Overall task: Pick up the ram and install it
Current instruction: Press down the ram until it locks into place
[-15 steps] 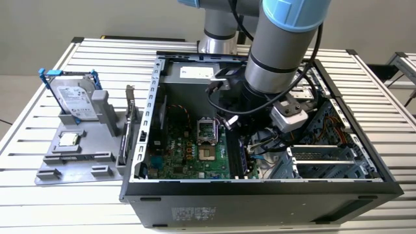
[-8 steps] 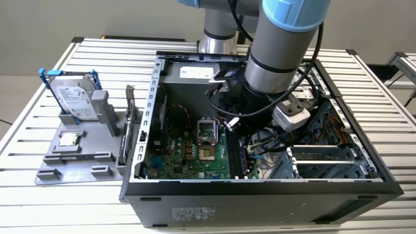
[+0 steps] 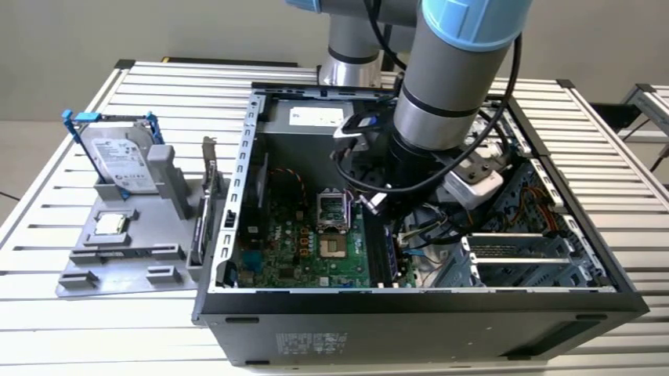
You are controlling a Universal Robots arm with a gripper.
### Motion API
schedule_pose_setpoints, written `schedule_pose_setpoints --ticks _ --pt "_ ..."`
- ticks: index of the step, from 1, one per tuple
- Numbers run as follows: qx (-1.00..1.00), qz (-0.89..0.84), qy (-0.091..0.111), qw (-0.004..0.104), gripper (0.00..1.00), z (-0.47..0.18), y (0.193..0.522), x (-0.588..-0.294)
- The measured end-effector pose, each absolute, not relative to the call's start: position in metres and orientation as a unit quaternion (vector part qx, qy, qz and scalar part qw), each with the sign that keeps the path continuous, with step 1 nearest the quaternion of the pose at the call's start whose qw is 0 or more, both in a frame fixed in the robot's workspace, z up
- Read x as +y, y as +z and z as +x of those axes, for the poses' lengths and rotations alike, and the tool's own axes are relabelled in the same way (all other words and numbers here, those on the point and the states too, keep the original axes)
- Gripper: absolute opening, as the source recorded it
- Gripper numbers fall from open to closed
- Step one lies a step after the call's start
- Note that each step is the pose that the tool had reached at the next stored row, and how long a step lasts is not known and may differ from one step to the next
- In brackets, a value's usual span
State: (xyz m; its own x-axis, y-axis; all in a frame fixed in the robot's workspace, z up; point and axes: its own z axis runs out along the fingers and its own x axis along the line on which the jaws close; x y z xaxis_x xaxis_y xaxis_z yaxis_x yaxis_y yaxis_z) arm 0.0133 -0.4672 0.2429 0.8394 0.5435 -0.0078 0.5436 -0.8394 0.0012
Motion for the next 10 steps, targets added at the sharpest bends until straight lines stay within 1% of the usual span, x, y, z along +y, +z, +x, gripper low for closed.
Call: schedule_pose_setpoints --ticks 10 --pt "0.332 0.943 -0.003 0.002 0.00 0.0133 0.2429 -0.4671"
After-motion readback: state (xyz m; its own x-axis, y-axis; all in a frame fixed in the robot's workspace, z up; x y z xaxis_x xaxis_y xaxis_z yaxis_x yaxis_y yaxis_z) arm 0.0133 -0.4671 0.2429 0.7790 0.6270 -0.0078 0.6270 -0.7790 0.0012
